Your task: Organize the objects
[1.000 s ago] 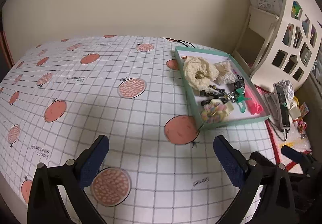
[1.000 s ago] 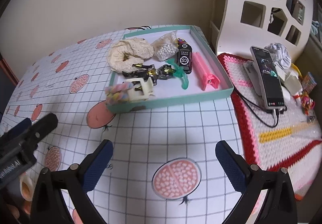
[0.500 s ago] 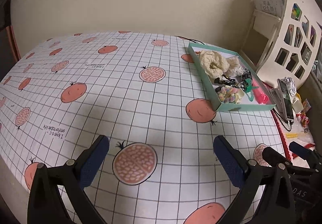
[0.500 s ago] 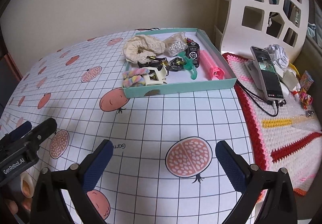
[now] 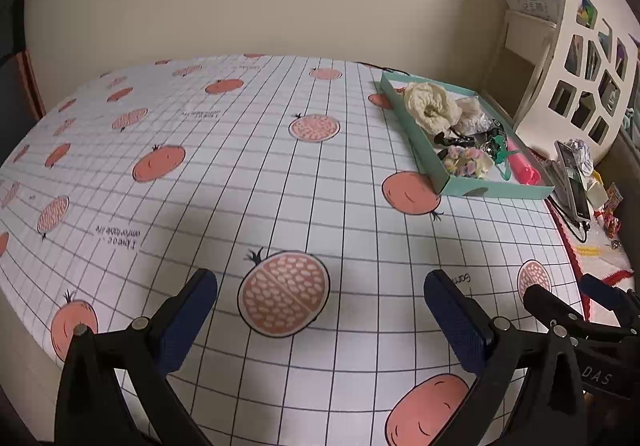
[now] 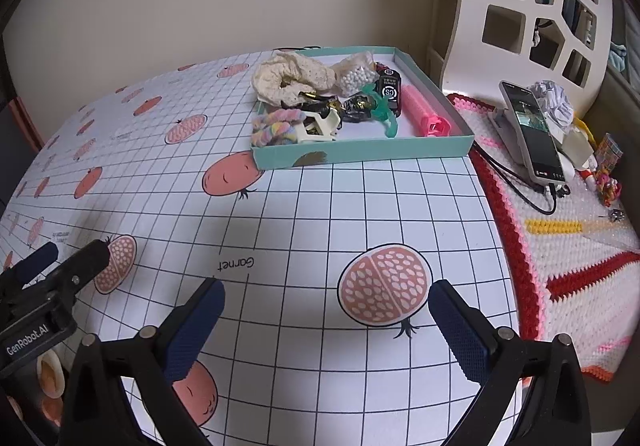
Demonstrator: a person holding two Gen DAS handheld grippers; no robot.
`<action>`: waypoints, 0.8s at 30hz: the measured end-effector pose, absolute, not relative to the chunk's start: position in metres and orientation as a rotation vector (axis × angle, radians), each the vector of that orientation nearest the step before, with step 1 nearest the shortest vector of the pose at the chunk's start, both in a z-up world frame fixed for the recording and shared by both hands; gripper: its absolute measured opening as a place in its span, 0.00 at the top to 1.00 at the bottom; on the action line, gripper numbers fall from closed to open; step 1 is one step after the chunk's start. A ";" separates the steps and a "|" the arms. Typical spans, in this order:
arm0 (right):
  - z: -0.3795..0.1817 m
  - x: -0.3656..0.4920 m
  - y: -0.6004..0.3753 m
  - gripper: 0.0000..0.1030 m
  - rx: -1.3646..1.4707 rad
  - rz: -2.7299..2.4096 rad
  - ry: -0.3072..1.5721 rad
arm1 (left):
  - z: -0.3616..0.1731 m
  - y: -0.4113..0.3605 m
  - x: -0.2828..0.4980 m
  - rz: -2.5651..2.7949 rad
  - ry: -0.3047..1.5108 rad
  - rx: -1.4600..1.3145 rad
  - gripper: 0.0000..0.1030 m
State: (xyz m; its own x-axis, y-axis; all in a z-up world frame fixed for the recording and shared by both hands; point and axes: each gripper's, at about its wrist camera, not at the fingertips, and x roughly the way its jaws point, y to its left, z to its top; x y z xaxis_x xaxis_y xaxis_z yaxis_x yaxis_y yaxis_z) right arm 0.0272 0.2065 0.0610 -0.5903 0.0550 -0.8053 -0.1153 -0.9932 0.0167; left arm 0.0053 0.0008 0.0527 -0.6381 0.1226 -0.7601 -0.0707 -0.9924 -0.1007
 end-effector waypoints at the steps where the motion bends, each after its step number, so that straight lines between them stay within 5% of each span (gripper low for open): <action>1: 0.060 0.028 0.206 0.00 -1.373 2.717 0.104 | 0.051 0.000 0.005 2.745 -0.099 -1.289 0.00; 24: 0.049 0.028 0.202 0.00 -1.380 2.698 0.100 | 0.041 0.008 0.009 2.725 -0.033 -1.321 0.00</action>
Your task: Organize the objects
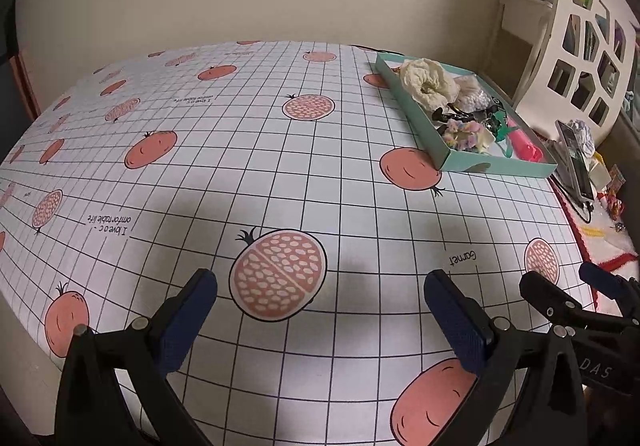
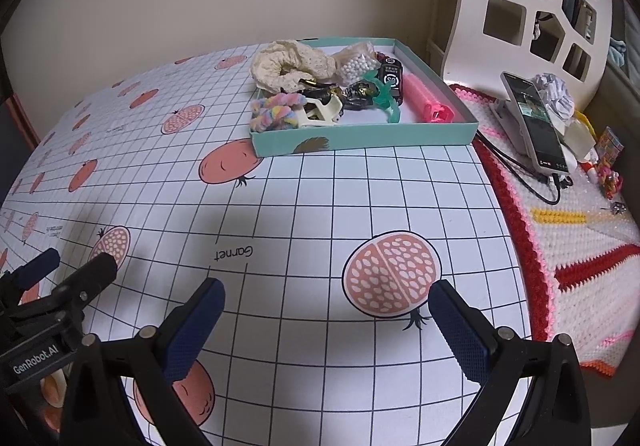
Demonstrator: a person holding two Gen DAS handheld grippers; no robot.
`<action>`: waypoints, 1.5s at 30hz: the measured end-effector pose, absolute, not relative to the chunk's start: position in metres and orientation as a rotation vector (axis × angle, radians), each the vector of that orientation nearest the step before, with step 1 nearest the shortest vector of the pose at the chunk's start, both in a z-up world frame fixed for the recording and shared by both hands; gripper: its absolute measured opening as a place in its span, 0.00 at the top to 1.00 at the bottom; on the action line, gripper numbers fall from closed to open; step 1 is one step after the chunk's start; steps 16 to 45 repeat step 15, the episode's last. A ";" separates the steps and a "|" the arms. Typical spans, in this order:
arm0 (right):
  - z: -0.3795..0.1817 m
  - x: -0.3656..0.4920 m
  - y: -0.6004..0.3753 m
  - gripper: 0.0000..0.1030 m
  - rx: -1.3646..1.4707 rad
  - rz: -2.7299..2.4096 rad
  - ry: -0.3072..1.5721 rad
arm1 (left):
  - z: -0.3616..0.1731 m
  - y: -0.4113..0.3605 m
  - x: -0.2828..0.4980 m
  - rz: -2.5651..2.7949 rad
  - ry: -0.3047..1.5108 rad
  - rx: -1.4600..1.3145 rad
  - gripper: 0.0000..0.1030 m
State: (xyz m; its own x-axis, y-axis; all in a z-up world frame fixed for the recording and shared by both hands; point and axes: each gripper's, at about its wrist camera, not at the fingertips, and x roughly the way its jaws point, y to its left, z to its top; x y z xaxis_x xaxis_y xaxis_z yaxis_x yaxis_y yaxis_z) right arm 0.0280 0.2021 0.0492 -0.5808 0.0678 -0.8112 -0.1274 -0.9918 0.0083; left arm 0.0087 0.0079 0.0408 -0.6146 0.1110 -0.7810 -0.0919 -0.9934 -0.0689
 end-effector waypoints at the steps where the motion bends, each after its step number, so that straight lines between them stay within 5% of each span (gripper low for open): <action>1: 0.049 0.028 0.202 0.00 -1.382 2.697 0.099 | 0.041 0.009 0.009 2.735 -0.022 -1.315 0.00; 45: 0.050 0.028 0.201 0.00 -1.380 2.702 0.095 | 0.043 0.006 0.010 2.750 -0.036 -1.298 0.00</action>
